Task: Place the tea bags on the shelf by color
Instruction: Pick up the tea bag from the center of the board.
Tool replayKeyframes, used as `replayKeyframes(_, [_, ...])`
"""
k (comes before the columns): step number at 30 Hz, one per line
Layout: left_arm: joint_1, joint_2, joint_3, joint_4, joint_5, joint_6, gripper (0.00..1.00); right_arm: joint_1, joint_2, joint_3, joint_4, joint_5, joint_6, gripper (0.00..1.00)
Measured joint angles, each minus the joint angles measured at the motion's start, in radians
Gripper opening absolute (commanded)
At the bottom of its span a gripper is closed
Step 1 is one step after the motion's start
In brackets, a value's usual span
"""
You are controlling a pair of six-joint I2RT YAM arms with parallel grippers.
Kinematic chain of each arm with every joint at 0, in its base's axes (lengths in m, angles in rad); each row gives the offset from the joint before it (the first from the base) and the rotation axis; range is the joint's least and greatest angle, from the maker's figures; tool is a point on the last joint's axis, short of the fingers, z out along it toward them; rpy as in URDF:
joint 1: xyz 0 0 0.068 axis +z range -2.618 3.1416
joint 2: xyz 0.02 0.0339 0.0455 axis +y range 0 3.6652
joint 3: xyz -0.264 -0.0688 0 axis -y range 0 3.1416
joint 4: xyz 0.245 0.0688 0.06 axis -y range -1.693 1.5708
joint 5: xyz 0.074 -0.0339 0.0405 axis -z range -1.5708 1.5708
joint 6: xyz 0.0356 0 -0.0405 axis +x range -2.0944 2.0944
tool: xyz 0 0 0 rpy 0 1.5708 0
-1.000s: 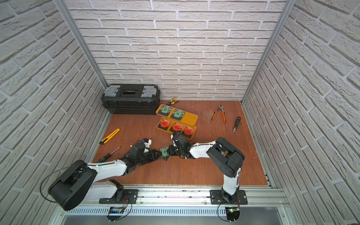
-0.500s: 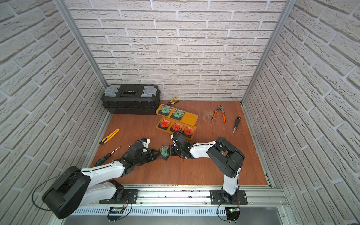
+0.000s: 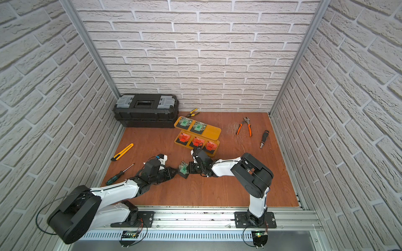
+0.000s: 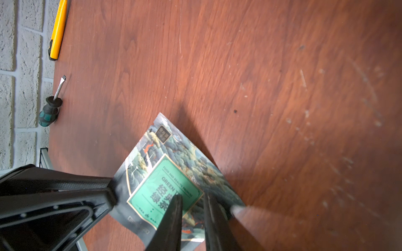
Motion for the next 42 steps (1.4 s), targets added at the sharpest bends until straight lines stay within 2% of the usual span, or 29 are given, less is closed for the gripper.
replayKeyframes(5, [0.0,0.0,0.0,0.0,-0.004,0.001,0.06,0.0,0.0,0.0,0.0,0.0,0.0,0.23])
replayKeyframes(7, [0.0,0.0,0.0,0.0,-0.006,0.0,0.0,0.0,0.0,0.0,0.0,0.0,0.0,0.23])
replayKeyframes(14, [0.0,0.0,-0.001,0.0,-0.009,0.002,0.0,0.0,-0.001,-0.008,0.015,-0.002,0.0,0.25])
replayKeyframes(20, [0.0,0.008,-0.001,0.0,-0.014,0.012,0.0,-0.002,-0.04,-0.051,0.027,0.003,-0.009,0.34])
replayKeyframes(29, [0.0,-0.025,-0.001,-0.006,-0.014,0.089,0.0,-0.003,-0.243,-0.122,-0.03,0.047,-0.061,0.46])
replayKeyframes(42, [0.0,-0.247,0.048,-0.106,0.004,0.225,0.0,-0.004,-0.645,-0.249,-0.174,0.212,-0.178,0.53])
